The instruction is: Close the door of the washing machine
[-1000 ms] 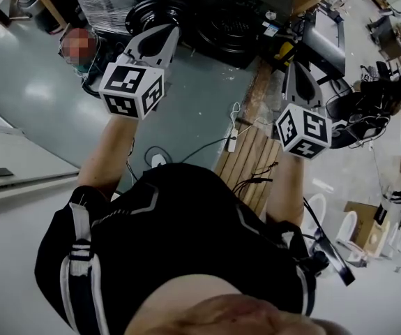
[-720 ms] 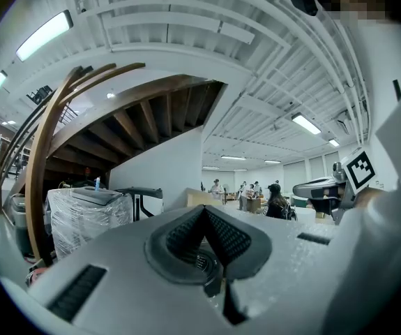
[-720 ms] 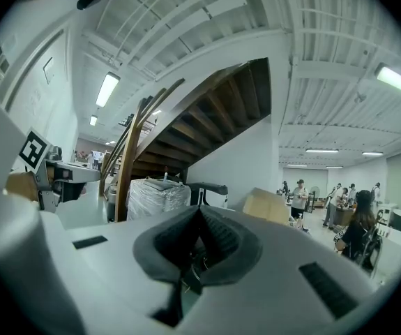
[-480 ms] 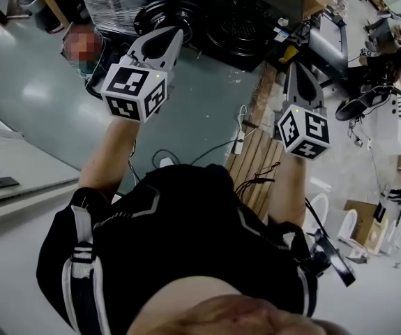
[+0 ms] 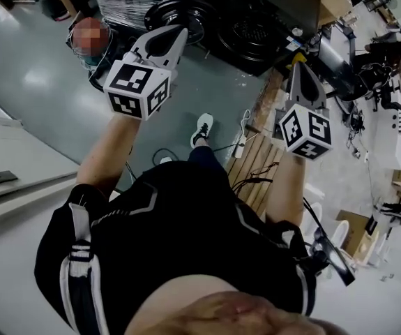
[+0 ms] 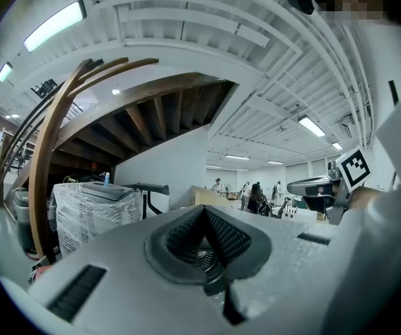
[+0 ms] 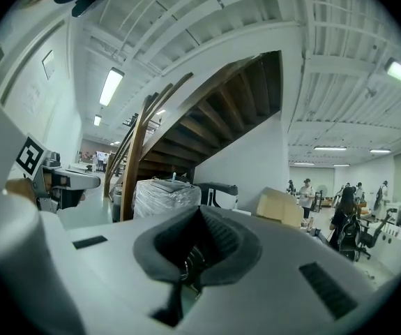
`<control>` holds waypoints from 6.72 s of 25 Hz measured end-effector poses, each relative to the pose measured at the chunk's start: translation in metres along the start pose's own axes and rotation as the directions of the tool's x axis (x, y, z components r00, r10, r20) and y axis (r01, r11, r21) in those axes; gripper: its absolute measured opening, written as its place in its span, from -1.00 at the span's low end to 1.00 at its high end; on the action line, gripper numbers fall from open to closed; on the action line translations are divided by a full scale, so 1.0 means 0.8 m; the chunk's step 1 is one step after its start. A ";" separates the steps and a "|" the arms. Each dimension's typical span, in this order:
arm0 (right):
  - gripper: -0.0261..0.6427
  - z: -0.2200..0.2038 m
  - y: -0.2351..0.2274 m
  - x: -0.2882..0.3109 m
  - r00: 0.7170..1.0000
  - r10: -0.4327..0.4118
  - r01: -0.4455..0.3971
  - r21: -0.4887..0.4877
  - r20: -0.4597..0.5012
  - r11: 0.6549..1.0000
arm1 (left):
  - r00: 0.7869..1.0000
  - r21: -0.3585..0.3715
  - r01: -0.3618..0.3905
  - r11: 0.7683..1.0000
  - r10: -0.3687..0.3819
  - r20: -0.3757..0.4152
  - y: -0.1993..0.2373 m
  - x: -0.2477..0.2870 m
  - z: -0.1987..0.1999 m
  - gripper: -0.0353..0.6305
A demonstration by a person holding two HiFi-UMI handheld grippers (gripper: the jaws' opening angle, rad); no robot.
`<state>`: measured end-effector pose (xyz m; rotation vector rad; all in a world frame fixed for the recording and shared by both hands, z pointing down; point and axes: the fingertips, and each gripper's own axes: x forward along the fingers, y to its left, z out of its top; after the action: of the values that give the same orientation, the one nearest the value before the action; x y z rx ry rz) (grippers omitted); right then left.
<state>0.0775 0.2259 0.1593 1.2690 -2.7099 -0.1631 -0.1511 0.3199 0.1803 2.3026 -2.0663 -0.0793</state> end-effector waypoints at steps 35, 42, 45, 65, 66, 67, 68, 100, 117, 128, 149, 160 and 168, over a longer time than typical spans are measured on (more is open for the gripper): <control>-0.91 -0.053 -0.184 0.370 0.987 0.152 -0.149 0.056 -0.050 0.987 | 0.985 0.142 -0.029 0.989 0.052 -0.162 0.121 0.376 -0.029 -0.88; -0.91 -0.043 -0.173 0.412 0.990 0.127 -0.125 0.035 -0.066 0.992 | 0.976 0.157 0.036 0.987 -0.001 -0.219 0.172 0.418 -0.040 -0.88; -0.91 -0.040 -0.156 0.437 0.991 0.110 -0.108 0.030 -0.074 0.994 | 0.974 0.135 0.072 0.988 -0.041 -0.222 0.206 0.432 -0.051 -0.88; -0.91 -0.151 0.012 0.634 0.937 0.049 -0.010 0.113 -0.347 0.994 | 0.842 0.124 0.304 0.944 -0.206 -0.499 0.448 0.515 -0.224 -0.88; -0.91 -0.165 0.022 0.638 0.929 0.051 -0.006 0.121 -0.366 0.993 | 0.823 0.116 0.321 0.940 -0.217 -0.525 0.454 0.516 -0.242 -0.88; -0.91 -0.178 0.032 0.641 0.922 0.052 -0.002 0.129 -0.384 0.992 | 0.802 0.106 0.341 0.934 -0.231 -0.550 0.459 0.517 -0.262 -0.88; -0.91 -0.191 0.043 0.644 0.915 0.052 0.002 0.133 -0.401 0.991 | 0.782 0.093 0.359 0.929 -0.245 -0.574 0.464 0.518 -0.282 -0.88; -0.91 -0.445 0.230 0.676 0.723 0.213 -0.061 0.246 -0.657 0.967 | 0.351 -0.015 0.638 0.770 -0.308 -0.884 0.518 0.544 -0.586 -0.53; -0.91 -0.485 0.197 0.576 0.666 0.224 -0.022 0.281 -0.711 0.959 | 0.361 0.044 0.595 0.803 -0.219 -0.906 0.447 0.477 -0.594 -0.53; -0.91 -0.507 0.163 0.506 0.643 0.216 -0.005 0.278 -0.735 0.961 | 0.347 0.027 0.575 0.818 -0.214 -0.913 0.366 0.438 -0.602 -0.50; -0.91 -0.550 0.111 0.417 0.618 0.228 0.066 0.339 -0.752 0.938 | 0.344 0.003 0.401 0.916 -0.147 -0.927 0.225 0.424 -0.613 -0.45; -0.75 -0.595 0.095 0.368 0.618 0.249 0.078 0.374 -0.746 0.924 | 0.361 -0.074 0.306 0.949 -0.188 -0.913 0.124 0.448 -0.613 -0.40; -0.51 -0.635 0.086 0.350 0.597 0.267 0.051 0.368 -0.756 0.928 | 0.368 -0.095 0.256 0.962 -0.188 -0.911 0.066 0.474 -0.615 -0.37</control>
<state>-0.0617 0.0356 0.6937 0.8917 -2.0138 0.7777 -0.1285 -0.0621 0.6723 1.8567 -1.1352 1.0393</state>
